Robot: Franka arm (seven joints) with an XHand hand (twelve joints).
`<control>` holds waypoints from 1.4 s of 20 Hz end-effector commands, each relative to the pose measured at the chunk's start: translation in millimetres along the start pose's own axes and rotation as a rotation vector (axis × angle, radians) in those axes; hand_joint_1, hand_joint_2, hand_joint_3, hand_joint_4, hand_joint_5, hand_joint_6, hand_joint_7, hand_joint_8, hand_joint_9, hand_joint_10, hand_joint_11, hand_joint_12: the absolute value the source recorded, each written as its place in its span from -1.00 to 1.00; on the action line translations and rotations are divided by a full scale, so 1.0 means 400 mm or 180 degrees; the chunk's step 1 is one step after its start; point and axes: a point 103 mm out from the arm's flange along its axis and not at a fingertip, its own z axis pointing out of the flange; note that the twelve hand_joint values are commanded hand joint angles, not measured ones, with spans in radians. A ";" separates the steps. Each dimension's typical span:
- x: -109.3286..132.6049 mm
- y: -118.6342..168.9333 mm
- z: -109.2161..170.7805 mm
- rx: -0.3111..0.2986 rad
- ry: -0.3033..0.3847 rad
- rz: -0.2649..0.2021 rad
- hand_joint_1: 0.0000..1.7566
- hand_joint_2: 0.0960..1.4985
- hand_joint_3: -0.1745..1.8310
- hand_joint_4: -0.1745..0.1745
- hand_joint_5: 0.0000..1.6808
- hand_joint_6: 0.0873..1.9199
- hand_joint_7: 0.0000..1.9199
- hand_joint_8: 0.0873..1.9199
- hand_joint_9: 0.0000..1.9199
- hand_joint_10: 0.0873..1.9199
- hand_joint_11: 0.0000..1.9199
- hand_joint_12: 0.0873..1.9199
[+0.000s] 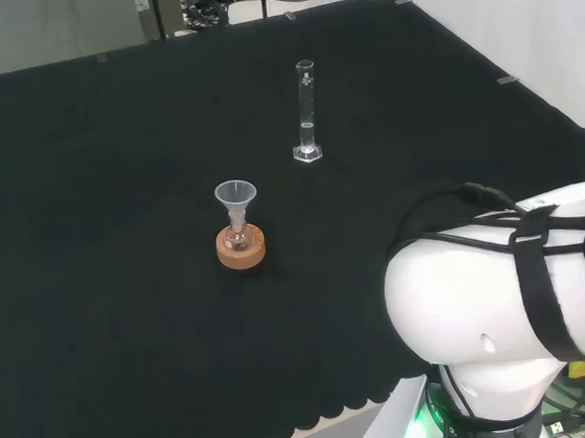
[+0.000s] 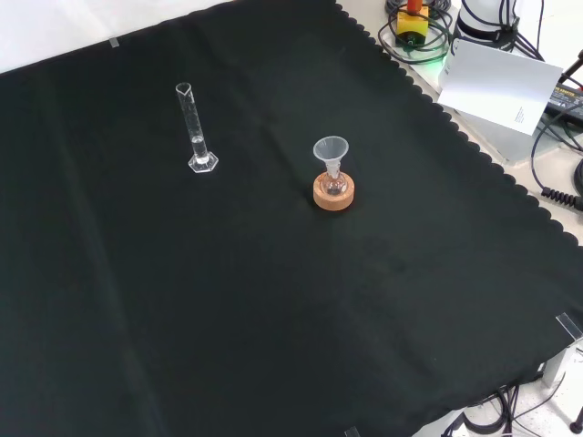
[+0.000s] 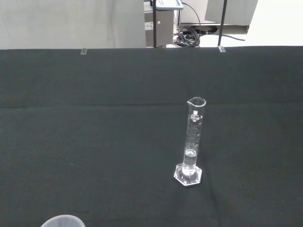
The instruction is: Pick up the graduated cylinder.
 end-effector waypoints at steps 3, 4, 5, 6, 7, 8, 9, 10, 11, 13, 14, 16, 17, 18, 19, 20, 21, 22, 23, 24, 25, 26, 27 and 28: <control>-0.023 0.017 0.027 0.0034 -0.0004 0.0068 -0.99 0.62 -0.51 0.02 -0.72 -1.00 -0.94 -0.52 -0.78 -0.41 -0.87 0.39; -0.027 0.021 0.035 0.0045 0.0003 0.0085 -0.99 0.62 -0.51 0.02 -0.72 -1.00 -0.94 -0.52 -0.78 -0.41 -0.87 0.39; -0.032 0.025 0.044 0.0051 0.0011 0.0103 -0.98 0.62 -0.51 0.01 -0.72 -1.00 -0.94 -0.52 -0.78 -0.41 -0.87 0.39; -0.038 0.030 0.055 0.0058 0.0014 0.0116 -0.98 0.62 -0.51 0.01 -0.72 -1.00 -0.94 -0.52 -0.78 -0.41 -0.87 0.39; -0.045 0.037 0.064 0.0078 0.0017 0.0128 -0.98 0.62 -0.52 0.01 -0.72 -1.00 -0.94 -0.52 -0.78 -0.41 -0.87 0.39; -0.052 0.044 0.074 0.0101 0.0018 0.0143 -0.98 0.62 -0.52 0.01 -0.72 -1.00 -0.94 -0.52 -0.78 -0.41 -0.87 0.39; -0.059 0.053 0.085 0.0107 0.0029 0.0150 -0.97 0.61 -0.52 0.01 -0.72 -1.00 -0.94 -0.52 -0.78 -0.41 -0.87 0.39; -0.069 0.064 0.095 0.0115 0.0026 0.0153 -0.97 0.61 -0.52 0.01 -0.72 -1.00 -0.94 -0.52 -0.78 -0.41 -0.87 0.39; -0.078 0.078 0.107 0.0117 0.0036 0.0160 -0.97 0.61 -0.52 0.01 -0.72 -1.00 -0.94 -0.52 -0.77 -0.41 -0.87 0.39; -0.095 0.110 0.134 0.0117 0.0054 0.0164 -0.95 0.60 -0.53 0.00 -0.72 -1.00 -0.93 -0.52 -0.77 -0.41 -0.86 0.39; -0.104 0.131 0.151 0.0124 0.0072 0.0158 -0.93 0.59 -0.54 0.00 -0.72 -1.00 -0.93 -0.52 -0.77 -0.41 -0.86 0.39; -0.125 0.174 0.191 0.0100 0.0130 0.0156 -0.90 0.58 -0.54 -0.03 -0.72 -1.00 -0.92 -0.52 -0.76 -0.40 -0.86 0.39; -0.132 0.192 0.213 0.0060 0.0162 0.0145 -0.89 0.57 -0.55 -0.04 -0.72 -1.00 -0.92 -0.52 -0.76 -0.40 -0.86 0.39; -0.137 0.211 0.234 0.0000 0.0173 0.0141 -0.87 0.56 -0.55 -0.05 -0.71 -1.00 -0.91 -0.51 -0.75 -0.40 -0.87 0.39; -0.143 0.230 0.256 -0.0036 0.0196 0.0127 -0.84 0.55 -0.56 -0.06 -0.71 -1.00 -0.90 -0.51 -0.74 -0.40 -0.87 0.40; -0.149 0.246 0.274 -0.0046 0.0221 0.0119 -0.80 0.53 -0.56 -0.09 -0.69 -1.00 -0.86 -0.48 -0.70 -0.38 -0.86 0.40; -0.155 0.263 0.294 -0.0019 0.0250 0.0114 -0.77 0.52 -0.57 -0.11 -0.68 -1.00 -0.83 -0.47 -0.67 -0.37 -0.86 0.41; -0.161 0.279 0.311 0.0015 0.0273 0.0110 -0.74 0.51 -0.57 -0.13 -0.67 -1.00 -0.81 -0.45 -0.65 -0.36 -0.85 0.41; -0.166 0.296 0.330 0.0050 0.0291 0.0102 -0.72 0.50 -0.58 -0.14 -0.66 -1.00 -0.79 -0.44 -0.63 -0.36 -0.85 0.41; -0.171 0.312 0.347 0.0069 0.0301 0.0089 -0.70 0.49 -0.58 -0.15 -0.66 -1.00 -0.79 -0.43 -0.62 -0.35 -0.84 0.41; -0.177 0.328 0.364 0.0085 0.0325 0.0082 -0.69 0.48 -0.58 -0.16 -0.66 -1.00 -0.78 -0.42 -0.62 -0.35 -0.84 0.41; -0.181 0.341 0.380 0.0099 0.0338 0.0083 -0.68 0.47 -0.58 -0.16 -0.66 -1.00 -0.78 -0.42 -0.62 -0.35 -0.84 0.41; -0.184 0.352 0.394 0.0115 0.0322 0.0084 -0.67 0.46 -0.59 -0.17 -0.65 -1.00 -0.78 -0.41 -0.61 -0.35 -0.84 0.41; -0.186 0.363 0.410 0.0125 0.0358 0.0093 -0.66 0.45 -0.59 -0.17 -0.65 -1.00 -0.78 -0.40 -0.61 -0.35 -0.83 0.41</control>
